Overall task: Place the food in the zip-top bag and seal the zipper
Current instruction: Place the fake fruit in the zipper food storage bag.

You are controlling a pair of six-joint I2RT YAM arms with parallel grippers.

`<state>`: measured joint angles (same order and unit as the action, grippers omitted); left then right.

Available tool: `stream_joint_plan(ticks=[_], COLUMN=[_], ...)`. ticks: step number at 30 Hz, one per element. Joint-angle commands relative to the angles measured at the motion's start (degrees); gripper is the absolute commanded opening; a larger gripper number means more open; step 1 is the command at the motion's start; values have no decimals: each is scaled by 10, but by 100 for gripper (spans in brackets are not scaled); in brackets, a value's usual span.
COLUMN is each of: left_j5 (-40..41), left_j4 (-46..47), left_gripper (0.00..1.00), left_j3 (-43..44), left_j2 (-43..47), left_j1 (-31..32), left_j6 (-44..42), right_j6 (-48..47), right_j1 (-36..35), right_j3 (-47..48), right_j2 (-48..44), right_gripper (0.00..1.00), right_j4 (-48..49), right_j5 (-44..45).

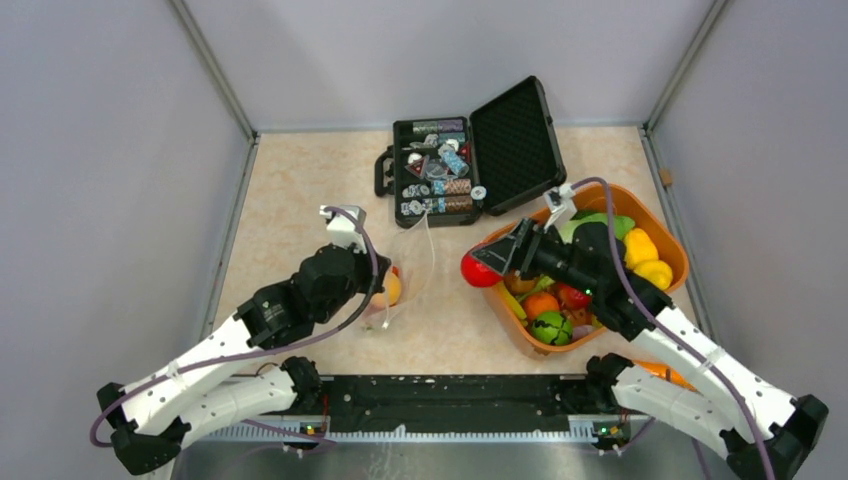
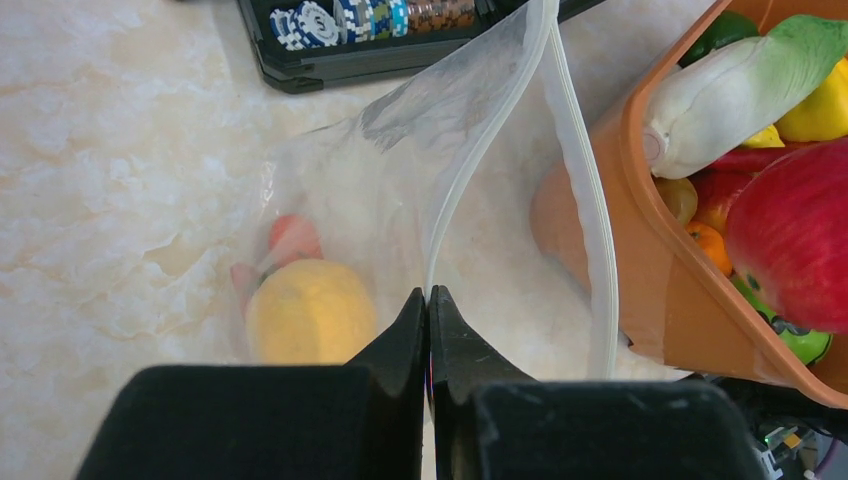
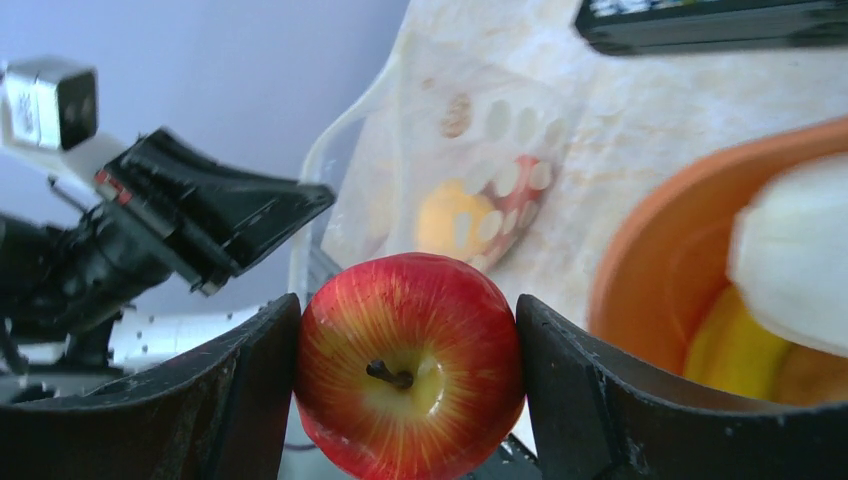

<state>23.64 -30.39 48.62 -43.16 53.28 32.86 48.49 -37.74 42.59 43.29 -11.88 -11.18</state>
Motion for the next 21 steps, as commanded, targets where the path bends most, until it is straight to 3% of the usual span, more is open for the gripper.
stream_joint_plan(ticks=[1,7,13,18,21], left_j5=[-26,-47,-59,-57,-50], left_j4=[21,34,32,31,26], left_gripper=[0,0,0,0,0], left_j3=[13,13,11,14,14], left_j2=[-11,-13,-6,9,15], left_j1=[-2,-2,-2,-2,-2], left_j6=[-3,-11,-15,-17,-17], right_j6=[-55,-117,-152,-173,-177], right_j1=[-88,-188,-216,-234,-237], right_j3=[63,107,158,191,211], right_j2=[49,123,199,256,284], right_gripper=[29,30,30,31,33], right_j4=[63,114,113,71,43], right_j5=[41,86,109,228,251])
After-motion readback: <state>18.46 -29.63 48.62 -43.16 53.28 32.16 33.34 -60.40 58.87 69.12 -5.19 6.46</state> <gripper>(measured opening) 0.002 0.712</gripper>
